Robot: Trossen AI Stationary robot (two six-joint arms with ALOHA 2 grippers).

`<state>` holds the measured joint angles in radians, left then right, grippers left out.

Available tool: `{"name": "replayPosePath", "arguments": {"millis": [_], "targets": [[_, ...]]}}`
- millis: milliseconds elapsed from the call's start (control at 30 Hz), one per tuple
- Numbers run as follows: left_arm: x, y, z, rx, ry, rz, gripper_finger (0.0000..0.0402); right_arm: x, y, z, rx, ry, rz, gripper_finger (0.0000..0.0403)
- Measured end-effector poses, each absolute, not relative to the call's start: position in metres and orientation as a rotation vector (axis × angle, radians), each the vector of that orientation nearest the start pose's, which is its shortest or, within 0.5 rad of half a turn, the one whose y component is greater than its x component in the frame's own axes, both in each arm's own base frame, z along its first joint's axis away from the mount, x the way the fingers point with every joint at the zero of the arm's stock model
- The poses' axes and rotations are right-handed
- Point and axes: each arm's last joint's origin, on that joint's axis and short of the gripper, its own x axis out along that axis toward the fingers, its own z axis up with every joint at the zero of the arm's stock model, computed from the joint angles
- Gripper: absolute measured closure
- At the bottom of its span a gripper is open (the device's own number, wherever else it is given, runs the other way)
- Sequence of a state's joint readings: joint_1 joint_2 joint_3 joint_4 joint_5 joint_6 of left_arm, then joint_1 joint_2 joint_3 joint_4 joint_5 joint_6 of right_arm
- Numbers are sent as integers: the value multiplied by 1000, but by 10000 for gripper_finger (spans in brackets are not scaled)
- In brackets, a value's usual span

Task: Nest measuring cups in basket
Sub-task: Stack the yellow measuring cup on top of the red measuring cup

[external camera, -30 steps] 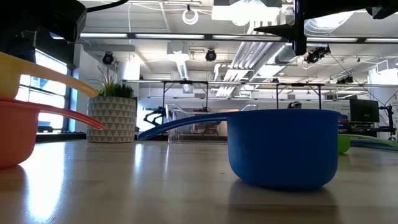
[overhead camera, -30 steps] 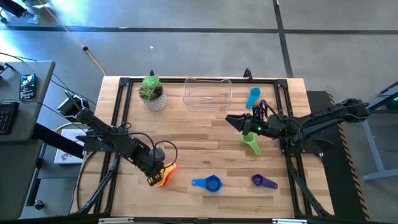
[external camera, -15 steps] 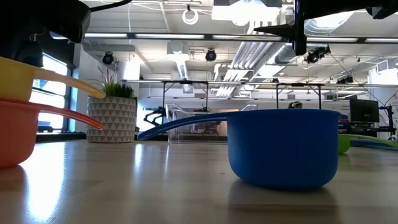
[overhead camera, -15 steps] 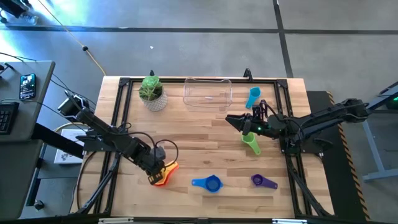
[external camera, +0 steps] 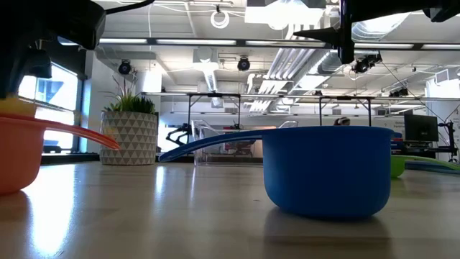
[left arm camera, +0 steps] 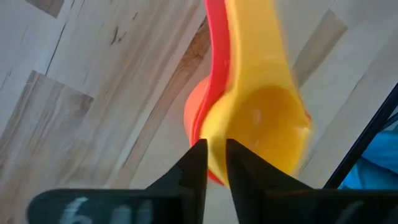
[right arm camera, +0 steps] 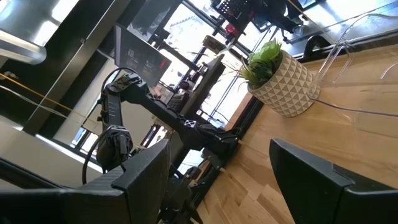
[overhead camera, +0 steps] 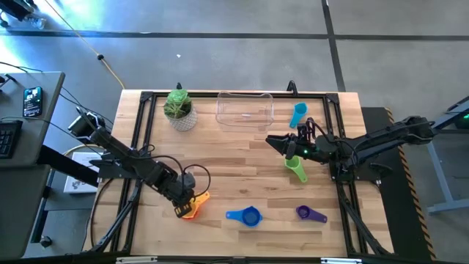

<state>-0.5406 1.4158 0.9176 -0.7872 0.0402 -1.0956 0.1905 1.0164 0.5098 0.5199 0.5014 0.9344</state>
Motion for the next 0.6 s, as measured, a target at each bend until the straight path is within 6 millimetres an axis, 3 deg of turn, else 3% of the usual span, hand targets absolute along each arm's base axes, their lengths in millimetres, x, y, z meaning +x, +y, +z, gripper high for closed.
{"name": "replayPosePath", "arguments": {"millis": [300,600], "targets": [[218,-124,207,-657,1380,236,294,216,28,263,931,-157,-282,137],[217,-119,222,-653,1340,164,303,216,33,269,959,-184,-196,137]]}}
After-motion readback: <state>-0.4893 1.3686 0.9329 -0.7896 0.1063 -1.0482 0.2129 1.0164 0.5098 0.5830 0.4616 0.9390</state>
